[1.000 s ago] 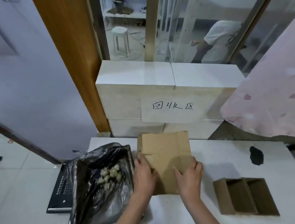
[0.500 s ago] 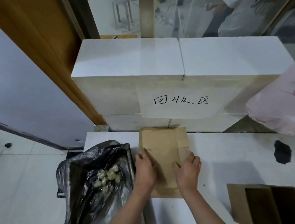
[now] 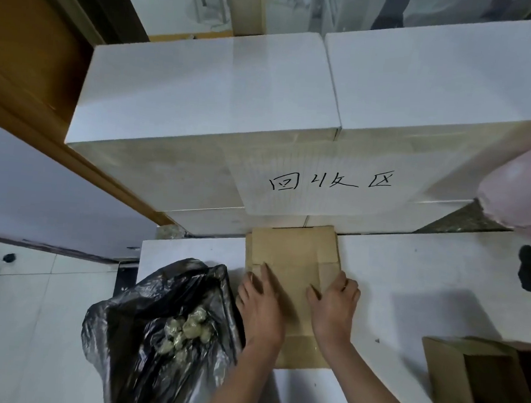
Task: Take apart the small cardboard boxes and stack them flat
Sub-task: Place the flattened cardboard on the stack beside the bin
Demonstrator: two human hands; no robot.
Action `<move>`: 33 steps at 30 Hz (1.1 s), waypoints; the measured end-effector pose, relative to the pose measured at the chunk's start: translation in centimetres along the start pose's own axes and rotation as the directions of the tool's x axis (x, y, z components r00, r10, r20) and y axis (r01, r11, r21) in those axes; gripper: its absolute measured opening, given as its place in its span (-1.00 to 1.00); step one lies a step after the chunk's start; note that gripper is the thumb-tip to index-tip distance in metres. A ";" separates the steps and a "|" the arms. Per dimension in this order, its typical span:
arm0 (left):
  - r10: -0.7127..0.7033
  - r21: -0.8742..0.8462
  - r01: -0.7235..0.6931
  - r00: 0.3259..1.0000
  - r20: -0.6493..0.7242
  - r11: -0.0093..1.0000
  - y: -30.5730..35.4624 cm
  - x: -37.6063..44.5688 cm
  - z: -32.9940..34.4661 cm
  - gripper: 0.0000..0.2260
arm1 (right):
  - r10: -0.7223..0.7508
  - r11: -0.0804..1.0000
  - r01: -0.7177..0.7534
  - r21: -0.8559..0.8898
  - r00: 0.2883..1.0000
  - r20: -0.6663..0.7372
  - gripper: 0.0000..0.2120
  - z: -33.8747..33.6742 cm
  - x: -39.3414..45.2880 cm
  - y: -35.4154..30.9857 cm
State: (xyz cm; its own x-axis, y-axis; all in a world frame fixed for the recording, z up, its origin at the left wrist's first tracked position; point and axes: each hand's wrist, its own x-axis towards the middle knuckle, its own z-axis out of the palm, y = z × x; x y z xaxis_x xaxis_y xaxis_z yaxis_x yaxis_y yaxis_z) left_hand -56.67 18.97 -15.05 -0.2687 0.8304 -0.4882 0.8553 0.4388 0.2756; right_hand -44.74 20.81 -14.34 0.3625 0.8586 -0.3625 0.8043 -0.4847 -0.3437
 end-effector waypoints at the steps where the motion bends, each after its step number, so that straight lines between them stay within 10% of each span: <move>1: 0.035 0.020 -0.034 0.998 -0.046 0.999 -0.3 0.0 0.2 -0.33 | -0.020 1.000 0.020 -0.023 1.000 -0.016 -0.27 0.0 -0.2 0.0; 9: 0.337 0.145 -0.322 0.937 -0.093 0.935 -0.5 1.9 2.9 -0.47 | -0.439 0.865 0.460 -0.199 0.887 0.142 -0.37 1.0 1.3 0.1; 33: 0.281 0.261 -0.254 0.957 -0.071 0.931 -0.2 3.3 4.4 -0.44 | -0.456 0.806 0.497 -0.320 0.868 0.198 -0.37 3.8 3.0 1.7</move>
State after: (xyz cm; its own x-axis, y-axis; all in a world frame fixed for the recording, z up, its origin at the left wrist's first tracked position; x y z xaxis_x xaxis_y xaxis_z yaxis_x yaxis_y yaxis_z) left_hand -55.84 20.14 -20.35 -0.0478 0.9423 -0.3313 0.9805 0.1075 0.1644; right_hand -44.12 21.91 -19.33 -0.1458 0.9330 -0.3291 0.9796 0.0895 -0.1802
